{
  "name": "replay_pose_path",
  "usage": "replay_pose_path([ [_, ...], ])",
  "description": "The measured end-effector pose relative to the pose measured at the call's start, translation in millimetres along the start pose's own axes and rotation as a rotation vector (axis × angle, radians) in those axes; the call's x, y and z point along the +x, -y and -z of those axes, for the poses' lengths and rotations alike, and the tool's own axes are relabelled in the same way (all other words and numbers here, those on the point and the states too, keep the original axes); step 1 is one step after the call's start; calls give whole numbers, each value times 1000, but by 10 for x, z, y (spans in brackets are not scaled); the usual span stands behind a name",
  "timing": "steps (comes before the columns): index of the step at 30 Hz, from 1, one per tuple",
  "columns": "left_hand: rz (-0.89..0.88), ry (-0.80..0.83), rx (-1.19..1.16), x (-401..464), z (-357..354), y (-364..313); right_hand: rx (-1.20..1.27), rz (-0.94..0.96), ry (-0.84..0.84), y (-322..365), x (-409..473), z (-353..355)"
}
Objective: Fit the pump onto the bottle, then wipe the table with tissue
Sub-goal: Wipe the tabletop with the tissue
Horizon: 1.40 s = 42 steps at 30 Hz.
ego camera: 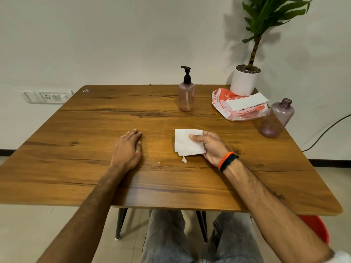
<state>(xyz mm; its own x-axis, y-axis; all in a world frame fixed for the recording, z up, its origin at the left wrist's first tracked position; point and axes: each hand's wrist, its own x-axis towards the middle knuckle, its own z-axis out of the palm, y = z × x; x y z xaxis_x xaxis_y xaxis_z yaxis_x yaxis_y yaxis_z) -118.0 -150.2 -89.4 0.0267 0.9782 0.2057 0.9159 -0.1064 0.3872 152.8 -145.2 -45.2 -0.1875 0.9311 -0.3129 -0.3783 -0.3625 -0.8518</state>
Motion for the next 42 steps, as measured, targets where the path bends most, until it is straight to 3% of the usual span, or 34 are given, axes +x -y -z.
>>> replay_pose_path([
  [5,57,-111,-382,-51,112,-410,-126,83,-64,34,14,-95],
  [11,351,106,-1051,-64,142,-920,-138,112,-55,32,-21,-140],
  [15,459,158,-1287,-56,119,-999,-207,114,-7,22,-45,-83],
  [24,370,102,-1001,-64,131,-1062,-439,127,91,-11,-63,-4],
  [27,336,28,-960,-70,172,-1009,-661,316,-112,65,-44,-40],
  [30,251,-66,-751,-96,227,-828,-1107,645,-271,146,-81,-51],
  [32,190,-86,-566,-120,239,-681,-1442,701,-168,136,-104,-57],
  [35,143,-82,-342,-137,181,-490,-1734,537,66,37,-97,-49],
  [42,75,-81,-153,-182,-13,-175,-1789,555,229,-61,-198,30],
])
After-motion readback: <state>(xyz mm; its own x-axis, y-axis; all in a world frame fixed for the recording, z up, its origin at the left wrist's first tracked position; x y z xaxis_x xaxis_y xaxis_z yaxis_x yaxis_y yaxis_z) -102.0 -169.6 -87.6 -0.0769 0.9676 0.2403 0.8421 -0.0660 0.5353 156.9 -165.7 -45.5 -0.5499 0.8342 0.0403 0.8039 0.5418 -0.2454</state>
